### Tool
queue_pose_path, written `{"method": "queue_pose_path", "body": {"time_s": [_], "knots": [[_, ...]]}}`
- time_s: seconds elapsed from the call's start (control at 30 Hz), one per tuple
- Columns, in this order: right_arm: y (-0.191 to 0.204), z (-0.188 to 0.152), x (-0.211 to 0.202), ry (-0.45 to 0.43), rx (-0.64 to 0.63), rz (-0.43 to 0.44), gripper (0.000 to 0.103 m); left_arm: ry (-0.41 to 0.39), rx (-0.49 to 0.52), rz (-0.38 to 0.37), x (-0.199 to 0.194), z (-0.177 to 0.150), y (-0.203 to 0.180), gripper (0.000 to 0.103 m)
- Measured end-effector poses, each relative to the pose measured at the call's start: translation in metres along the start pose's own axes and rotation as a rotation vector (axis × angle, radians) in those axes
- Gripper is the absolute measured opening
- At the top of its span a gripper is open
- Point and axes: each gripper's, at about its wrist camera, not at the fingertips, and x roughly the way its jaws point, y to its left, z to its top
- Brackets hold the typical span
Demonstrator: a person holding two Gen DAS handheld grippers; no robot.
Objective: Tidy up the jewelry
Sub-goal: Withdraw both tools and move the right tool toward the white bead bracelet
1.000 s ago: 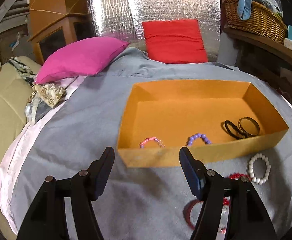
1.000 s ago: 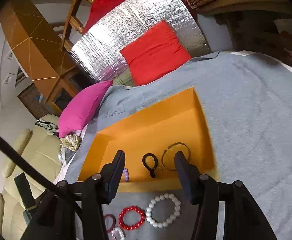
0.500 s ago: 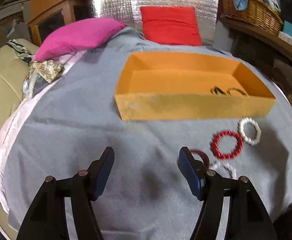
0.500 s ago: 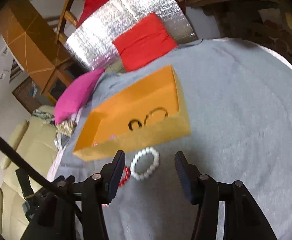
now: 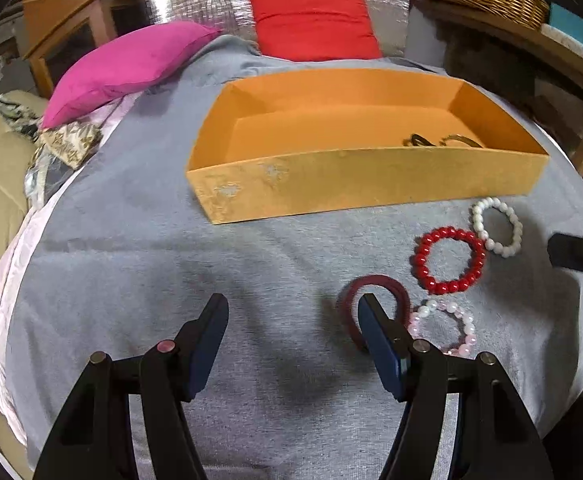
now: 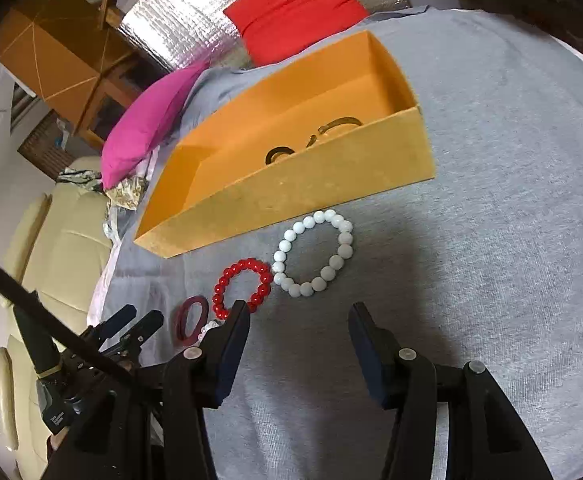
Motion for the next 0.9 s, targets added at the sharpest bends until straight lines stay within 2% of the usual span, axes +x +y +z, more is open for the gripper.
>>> {"method": "queue_pose_path", "body": {"time_s": [0.33, 0.4, 0.5, 0.7, 0.73, 0.8, 0.87, 0.9], "knots": [[-0.009, 0.009, 0.003, -0.028, 0.006, -0.099, 0.055, 0.063, 0.067, -0.046, 0.007, -0.008, -0.011, 0.068], [-0.007, 0.012, 0.005, -0.044, -0.010, -0.131, 0.048, 0.069, 0.076, -0.048, 0.007, -0.010, -0.011, 0.068], [-0.002, 0.016, 0.008, -0.060, -0.024, -0.161, 0.044, 0.084, 0.076, -0.068, 0.009, -0.013, -0.012, 0.068], [0.006, 0.025, 0.030, -0.062, -0.065, -0.250, 0.042, 0.112, 0.041, -0.120, 0.014, -0.012, -0.005, 0.068], [0.008, 0.025, 0.035, -0.057, -0.077, -0.267, 0.039, 0.116, 0.033, -0.128, 0.014, -0.012, -0.004, 0.068], [0.014, 0.024, 0.045, -0.059, -0.134, -0.330, 0.025, 0.115, 0.025, -0.135, 0.016, -0.011, -0.002, 0.068], [0.019, 0.022, 0.046, -0.065, -0.175, -0.369, 0.017, 0.113, 0.008, -0.144, 0.018, -0.010, 0.000, 0.068], [0.020, 0.021, 0.046, -0.065, -0.181, -0.374, 0.017, 0.111, -0.006, -0.150, 0.019, -0.009, 0.002, 0.068]]}}
